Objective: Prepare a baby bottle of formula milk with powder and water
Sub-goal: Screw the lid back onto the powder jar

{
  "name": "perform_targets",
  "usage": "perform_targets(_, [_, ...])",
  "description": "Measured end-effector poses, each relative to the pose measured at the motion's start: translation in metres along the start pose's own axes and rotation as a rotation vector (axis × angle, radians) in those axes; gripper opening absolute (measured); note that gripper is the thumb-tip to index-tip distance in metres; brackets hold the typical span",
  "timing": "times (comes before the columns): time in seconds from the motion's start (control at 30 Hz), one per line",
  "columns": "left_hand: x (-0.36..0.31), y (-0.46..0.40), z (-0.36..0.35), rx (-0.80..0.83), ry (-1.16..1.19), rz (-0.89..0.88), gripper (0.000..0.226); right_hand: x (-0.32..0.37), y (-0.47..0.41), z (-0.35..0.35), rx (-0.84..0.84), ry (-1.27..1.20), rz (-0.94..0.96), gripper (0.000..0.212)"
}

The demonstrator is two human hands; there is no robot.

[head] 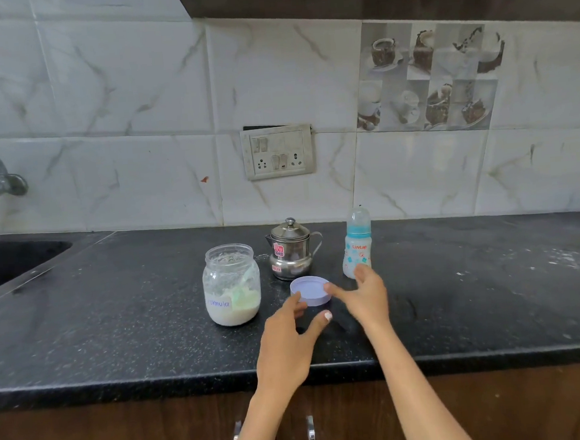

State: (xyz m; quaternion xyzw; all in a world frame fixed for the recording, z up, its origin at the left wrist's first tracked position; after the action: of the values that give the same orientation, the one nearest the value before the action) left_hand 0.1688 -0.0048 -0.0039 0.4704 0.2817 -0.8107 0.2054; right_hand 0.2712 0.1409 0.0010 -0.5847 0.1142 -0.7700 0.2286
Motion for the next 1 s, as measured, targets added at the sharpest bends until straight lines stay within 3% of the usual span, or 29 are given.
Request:
perform_targets(0.07, [-0.002, 0.002, 0.009, -0.089, 0.134, -0.014, 0.059, 0.006, 0.003, -0.02, 0.103, 0.06, -0.032, 0.091])
perform_targets(0.13, [-0.001, 0.004, 0.019, -0.208, 0.277, -0.008, 0.081, 0.011, 0.005, -0.033, 0.183, 0.131, -0.064, 0.107])
perform_targets(0.23, [0.003, 0.011, 0.034, -0.41, 0.393, 0.034, 0.105, 0.017, 0.01, -0.042, 0.253, 0.324, -0.052, 0.105])
perform_targets(0.43, [0.013, 0.009, 0.067, -0.692, 0.142, 0.143, 0.129, 0.019, 0.011, -0.039, 0.221, 0.363, -0.038, 0.101])
perform_targets(0.6, [0.02, -0.023, 0.092, -0.583, -0.019, 0.222, 0.144, 0.03, 0.013, -0.039, 0.188, 0.208, 0.053, 0.097])
perform_targets(0.73, [0.033, -0.042, 0.095, -0.426, -0.015, 0.212, 0.141, 0.044, 0.011, -0.044, 0.326, 0.162, 0.094, 0.089])
perform_targets(0.8, [0.041, -0.044, 0.093, -0.367, 0.034, 0.23, 0.132, 0.061, 0.006, -0.046, 0.419, 0.2, 0.13, 0.096])
perform_targets(0.9, [0.046, -0.045, 0.093, -0.353, 0.057, 0.222, 0.099, 0.098, -0.006, -0.055, 0.535, 0.307, 0.247, 0.111])
perform_targets(1.0, [0.049, -0.046, 0.094, -0.353, 0.074, 0.225, 0.09, 0.135, -0.017, -0.068, 0.604, 0.381, 0.398, 0.116])
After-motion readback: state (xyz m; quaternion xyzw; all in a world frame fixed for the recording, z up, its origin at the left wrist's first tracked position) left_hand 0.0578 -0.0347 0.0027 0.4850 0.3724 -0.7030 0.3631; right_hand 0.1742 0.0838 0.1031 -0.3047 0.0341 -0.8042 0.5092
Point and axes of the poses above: each hand's wrist, its own y-axis away from the middle knuckle, its own z-axis out of the back of the hand, x = y × z, the point moved 6 cm from there along -y, towards the middle knuckle, and after that the axes turned 10 degrees about z, right-handed, at the moved point
